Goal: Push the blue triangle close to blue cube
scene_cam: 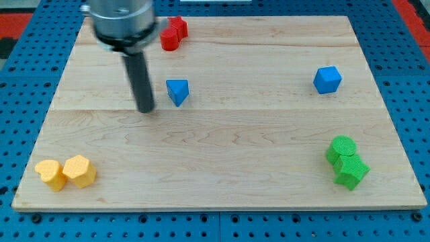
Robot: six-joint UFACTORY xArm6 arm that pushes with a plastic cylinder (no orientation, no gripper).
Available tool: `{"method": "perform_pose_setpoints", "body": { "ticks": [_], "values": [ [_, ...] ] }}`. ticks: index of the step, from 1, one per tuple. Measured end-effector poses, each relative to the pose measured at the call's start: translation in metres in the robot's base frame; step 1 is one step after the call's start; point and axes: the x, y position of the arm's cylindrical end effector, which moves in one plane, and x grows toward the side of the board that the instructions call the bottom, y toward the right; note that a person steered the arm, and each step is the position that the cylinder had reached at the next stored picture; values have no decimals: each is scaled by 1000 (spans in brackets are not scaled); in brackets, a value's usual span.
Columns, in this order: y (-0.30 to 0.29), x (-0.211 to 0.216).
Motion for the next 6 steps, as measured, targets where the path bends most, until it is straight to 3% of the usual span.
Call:
{"method": "perform_pose_setpoints", "body": {
  "ticks": [2,5,6],
  "values": [
    [104,-35],
    [277,-33],
    [280,-33]
  ]
}}
